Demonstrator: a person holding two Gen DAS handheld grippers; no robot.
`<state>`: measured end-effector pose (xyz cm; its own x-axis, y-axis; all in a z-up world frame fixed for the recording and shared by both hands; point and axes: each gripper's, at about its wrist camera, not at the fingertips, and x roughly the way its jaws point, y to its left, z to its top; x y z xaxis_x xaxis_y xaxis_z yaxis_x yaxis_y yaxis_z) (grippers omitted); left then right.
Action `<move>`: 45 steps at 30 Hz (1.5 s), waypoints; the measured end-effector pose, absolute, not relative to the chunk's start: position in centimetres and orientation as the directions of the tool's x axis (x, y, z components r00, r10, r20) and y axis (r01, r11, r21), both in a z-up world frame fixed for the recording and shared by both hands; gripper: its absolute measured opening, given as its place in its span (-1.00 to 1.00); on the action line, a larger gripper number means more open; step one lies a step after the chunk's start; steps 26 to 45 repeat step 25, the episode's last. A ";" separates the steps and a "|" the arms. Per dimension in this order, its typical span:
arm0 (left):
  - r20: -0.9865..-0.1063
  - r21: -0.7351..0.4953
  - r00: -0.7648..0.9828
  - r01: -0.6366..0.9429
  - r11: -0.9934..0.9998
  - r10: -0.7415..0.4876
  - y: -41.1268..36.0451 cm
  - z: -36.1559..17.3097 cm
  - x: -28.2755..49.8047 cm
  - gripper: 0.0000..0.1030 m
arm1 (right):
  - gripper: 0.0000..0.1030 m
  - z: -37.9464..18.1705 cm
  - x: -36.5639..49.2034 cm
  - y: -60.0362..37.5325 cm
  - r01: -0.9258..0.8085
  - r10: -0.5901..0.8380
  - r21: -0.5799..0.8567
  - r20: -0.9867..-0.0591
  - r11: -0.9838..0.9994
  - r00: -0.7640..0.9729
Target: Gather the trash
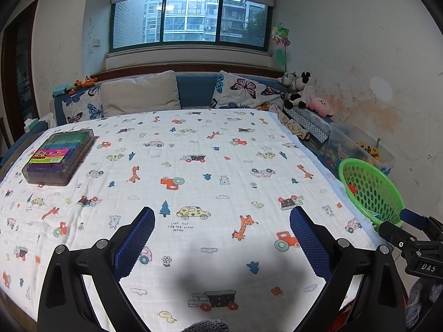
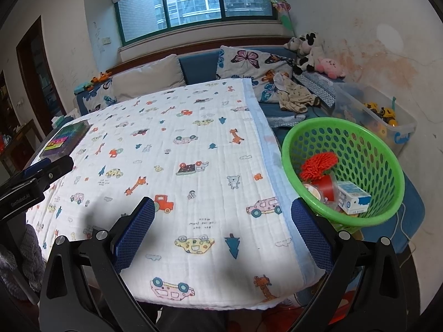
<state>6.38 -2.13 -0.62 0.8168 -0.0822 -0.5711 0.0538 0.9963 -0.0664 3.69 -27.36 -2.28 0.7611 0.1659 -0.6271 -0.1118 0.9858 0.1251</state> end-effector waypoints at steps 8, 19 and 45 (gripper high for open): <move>-0.572 -0.068 0.816 0.056 0.996 -0.085 -2.2 -0.8 6.3 0.84 | 0.90 -2.5 3.7 -27.1 -0.114 0.166 0.122 -0.632 0.986 0.757; -0.574 -0.070 0.814 0.052 0.996 -0.083 -2.0 -0.9 6.4 0.84 | 0.90 -2.6 3.8 -27.1 -0.116 0.172 0.129 -0.633 0.985 0.755; -0.577 -0.078 0.813 0.039 0.996 -0.077 -1.6 -1.1 6.4 0.84 | 0.90 -2.7 4.0 -26.9 -0.121 0.173 0.124 -0.637 0.985 0.752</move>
